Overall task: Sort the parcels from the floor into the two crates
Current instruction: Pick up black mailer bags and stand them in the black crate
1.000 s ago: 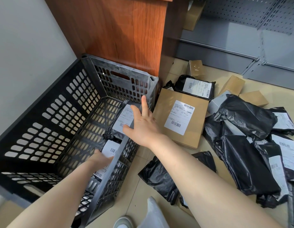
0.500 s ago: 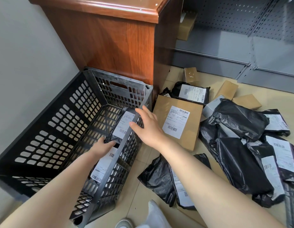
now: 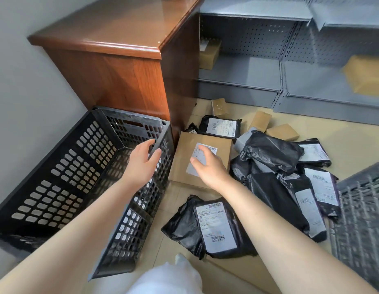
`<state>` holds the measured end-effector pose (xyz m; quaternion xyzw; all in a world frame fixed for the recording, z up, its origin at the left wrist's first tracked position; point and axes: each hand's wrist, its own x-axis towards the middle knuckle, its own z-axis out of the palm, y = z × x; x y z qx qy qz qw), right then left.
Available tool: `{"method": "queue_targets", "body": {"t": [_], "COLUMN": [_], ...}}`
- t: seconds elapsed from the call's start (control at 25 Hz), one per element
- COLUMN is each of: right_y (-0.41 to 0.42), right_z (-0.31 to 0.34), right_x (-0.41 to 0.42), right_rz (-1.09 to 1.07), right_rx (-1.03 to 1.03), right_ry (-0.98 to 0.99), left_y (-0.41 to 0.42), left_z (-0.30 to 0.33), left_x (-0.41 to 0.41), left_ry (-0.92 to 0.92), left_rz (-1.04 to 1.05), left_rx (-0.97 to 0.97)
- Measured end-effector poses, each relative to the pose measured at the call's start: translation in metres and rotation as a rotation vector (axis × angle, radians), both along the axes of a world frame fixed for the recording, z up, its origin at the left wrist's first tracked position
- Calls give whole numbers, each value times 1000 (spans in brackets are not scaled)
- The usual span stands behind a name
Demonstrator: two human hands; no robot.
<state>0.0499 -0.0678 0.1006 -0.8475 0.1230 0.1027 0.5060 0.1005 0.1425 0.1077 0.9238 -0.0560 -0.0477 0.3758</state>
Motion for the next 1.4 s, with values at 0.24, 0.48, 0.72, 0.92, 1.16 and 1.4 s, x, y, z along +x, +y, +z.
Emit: {"method": "queue_targets", "body": {"t": [0.24, 0.48, 0.72, 0.92, 1.16, 1.4], "right_y": [-77, -137, -140, -125, -116, -110], "right_z": [-29, -69, -113, -140, -153, -154], "right_x": [-41, -63, -101, -119, -129, -126], "right_rz": [-106, -149, -268, -307, -322, -317], "right_rx": [-49, -37, 147, 349, 391, 526], "right_ry": [135, 323, 461, 638, 674, 683], "left_y": [-60, -89, -99, -103, -103, -107], "left_z": [-43, -104, -143, -164, -173, -171], "left_x": [-27, -56, -85, -104, -113, -109], "left_ry": [254, 635, 936, 1100, 1162, 1104], "left_rz": [-50, -109, 40, 99, 88, 111], "left_rx": [-77, 73, -22, -188, -365, -522]}}
